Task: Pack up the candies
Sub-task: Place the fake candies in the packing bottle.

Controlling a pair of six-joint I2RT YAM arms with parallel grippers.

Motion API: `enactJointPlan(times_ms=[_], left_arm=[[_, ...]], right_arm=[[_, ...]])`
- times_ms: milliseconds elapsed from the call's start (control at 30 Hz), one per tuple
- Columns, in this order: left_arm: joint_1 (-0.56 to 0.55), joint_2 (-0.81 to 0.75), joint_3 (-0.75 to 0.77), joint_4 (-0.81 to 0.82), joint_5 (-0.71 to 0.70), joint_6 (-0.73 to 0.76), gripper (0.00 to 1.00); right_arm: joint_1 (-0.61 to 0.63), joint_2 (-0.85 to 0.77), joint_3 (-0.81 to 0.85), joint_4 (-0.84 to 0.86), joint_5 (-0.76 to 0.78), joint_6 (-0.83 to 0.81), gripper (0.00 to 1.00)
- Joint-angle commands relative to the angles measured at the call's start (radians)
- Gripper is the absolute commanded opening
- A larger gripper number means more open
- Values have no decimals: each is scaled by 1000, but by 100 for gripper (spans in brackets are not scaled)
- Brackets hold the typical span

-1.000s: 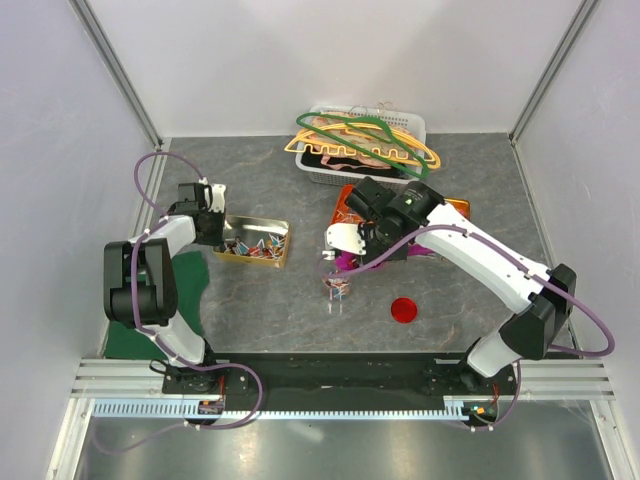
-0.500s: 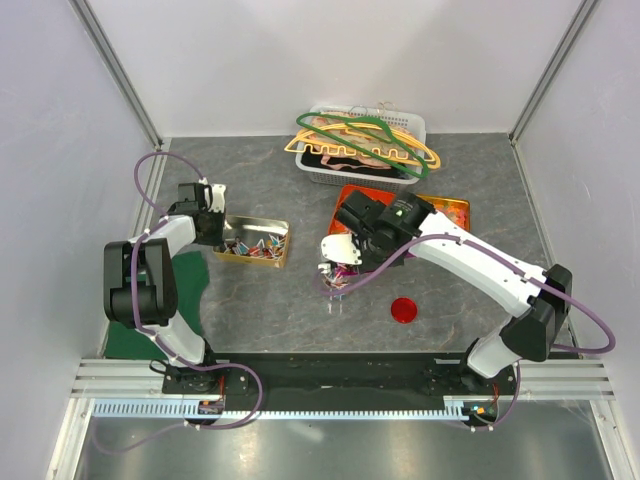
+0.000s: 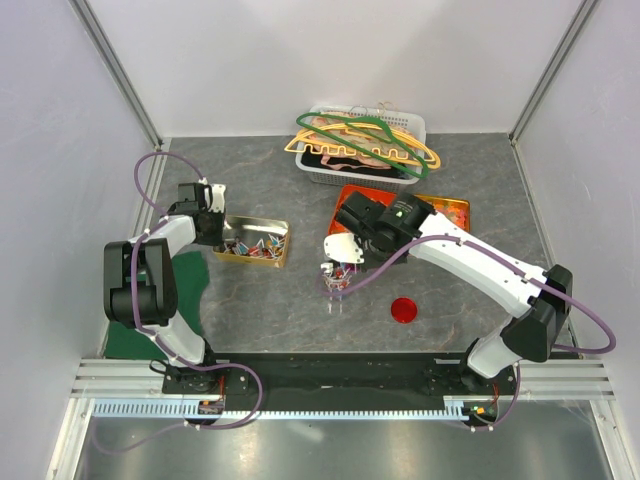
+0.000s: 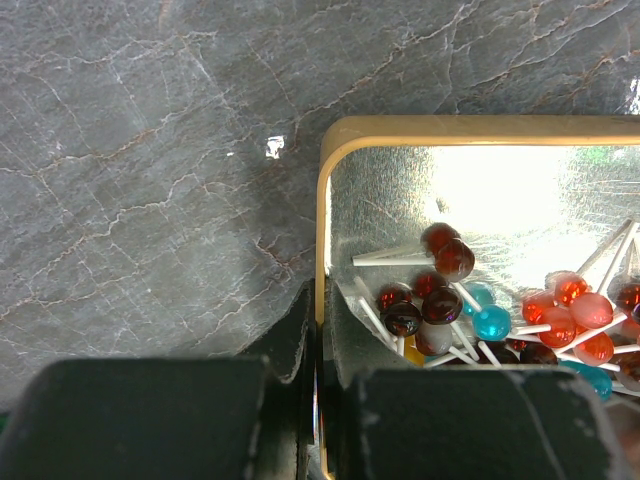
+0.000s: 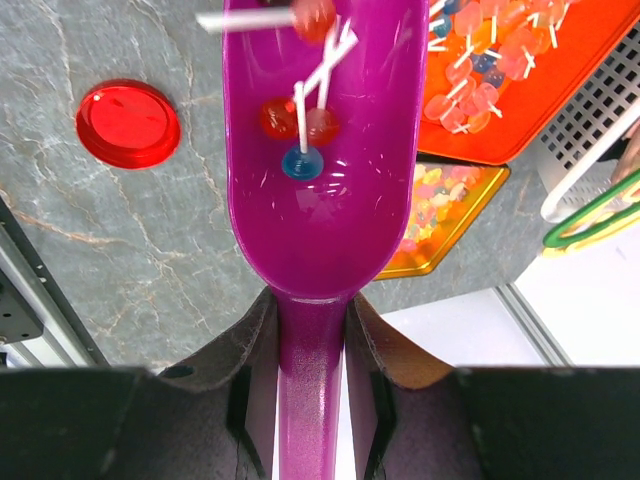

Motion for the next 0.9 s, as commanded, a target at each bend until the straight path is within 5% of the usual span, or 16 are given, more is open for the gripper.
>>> enactJointPlan(times_ms=[0,867], left_arm=[[1,-22,31,14,-3,-3,2],[1,-22,29,16,-7,-3,2]], right_arm=[[3,-32,10,-108,47,7,0],[69,14,30,-109,149,-2,0]])
